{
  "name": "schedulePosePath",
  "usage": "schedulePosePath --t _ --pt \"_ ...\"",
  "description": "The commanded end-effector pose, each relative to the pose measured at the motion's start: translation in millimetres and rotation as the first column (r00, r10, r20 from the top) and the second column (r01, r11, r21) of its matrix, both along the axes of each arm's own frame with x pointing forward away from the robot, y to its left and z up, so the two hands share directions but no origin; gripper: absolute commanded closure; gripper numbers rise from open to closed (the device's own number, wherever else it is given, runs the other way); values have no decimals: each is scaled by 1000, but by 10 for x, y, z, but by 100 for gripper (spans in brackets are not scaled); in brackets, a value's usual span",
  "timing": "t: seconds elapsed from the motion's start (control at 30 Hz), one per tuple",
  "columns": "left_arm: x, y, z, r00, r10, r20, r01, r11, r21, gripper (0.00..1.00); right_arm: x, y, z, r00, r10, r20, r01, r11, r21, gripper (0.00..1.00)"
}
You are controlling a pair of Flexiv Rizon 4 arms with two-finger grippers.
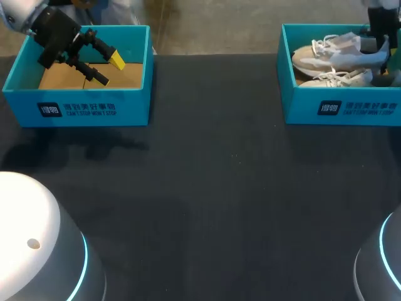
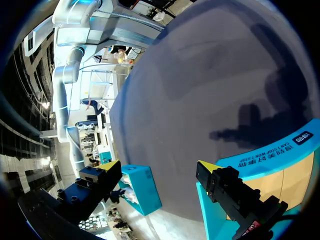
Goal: Take the shoe out of the shoebox, open the shoe tongue, remove and reinsert the insole, then place the shoe into the shoebox
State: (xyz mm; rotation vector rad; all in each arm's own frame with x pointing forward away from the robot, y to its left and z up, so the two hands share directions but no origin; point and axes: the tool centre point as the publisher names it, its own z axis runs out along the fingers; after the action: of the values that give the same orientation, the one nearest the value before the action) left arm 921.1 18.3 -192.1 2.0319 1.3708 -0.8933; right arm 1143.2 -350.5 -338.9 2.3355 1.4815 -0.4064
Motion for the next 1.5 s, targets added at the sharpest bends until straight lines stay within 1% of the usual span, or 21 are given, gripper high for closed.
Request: schedulePosePath --t 0.03,0.23,0.57,0.8,0.83,0.93,1.0,1.07,1.1,1.13,1.27,1.3,1.37,1.4,1.43,1.5 --pt "-1 1 3 1000 -1 1 1 1000 2 0 133 -62 -126 1000 -18 -17 18 1000 4 100" --pt "-1 1 3 1000 -1 1 1 1000 2 0 151 -111 -225 999 -35 -21 35 999 -1 100" --pt "-1 1 3 1000 -1 1 1 1000 2 0 130 -110 -367 999 -34 -38 34 999 -12 100" --pt "-1 1 3 1000 -1 1 1 1000 2 0 126 -128 -409 998 -47 -47 46 999 -13 100" --pt "-1 1 3 1000 -1 1 1 1000 2 0 126 -129 -409 998 -49 -46 48 999 -13 90" --pt "-1 1 3 1000 -1 1 1 1000 2 0 118 -126 -391 998 -54 -42 53 999 -11 82" --pt "-1 1 3 1000 -1 1 1 1000 2 0 117 -122 -378 998 -55 -41 55 998 -9 72" --pt "-1 1 3 1000 -1 1 1 1000 2 0 112 -116 -358 998 -56 -39 56 998 -8 65" --pt "-1 1 3 1000 -1 1 1 1000 2 0 105 -111 -344 998 -57 -38 57 998 -7 64" --pt "-1 1 3 1000 -1 1 1 1000 2 0 100 -108 -336 998 -57 -37 57 998 -7 57" --pt "-1 1 3 1000 -1 1 1 1000 2 0 84 -95 -262 998 -57 -27 57 998 -6 52" --pt "-1 1 3 1000 -1 1 1 1000 2 0 81 -93 -233 998 -60 -21 60 998 -1 51" --pt "-1 1 3 1000 -1 1 1 1000 2 0 77 -85 -175 998 -59 -16 59 998 1 45" --pt "-1 1 3 1000 -1 1 1 1000 2 0 77 -81 -142 998 -61 -4 61 998 6 45" --pt "-1 1 3 1000 -1 1 1 1000 2 0 78 -78 -102 998 -62 1 62 998 7 41" --pt "-1 1 3 1000 -1 1 1 1000 2 0 76 -66 -19 998 -66 13 66 997 32 40"
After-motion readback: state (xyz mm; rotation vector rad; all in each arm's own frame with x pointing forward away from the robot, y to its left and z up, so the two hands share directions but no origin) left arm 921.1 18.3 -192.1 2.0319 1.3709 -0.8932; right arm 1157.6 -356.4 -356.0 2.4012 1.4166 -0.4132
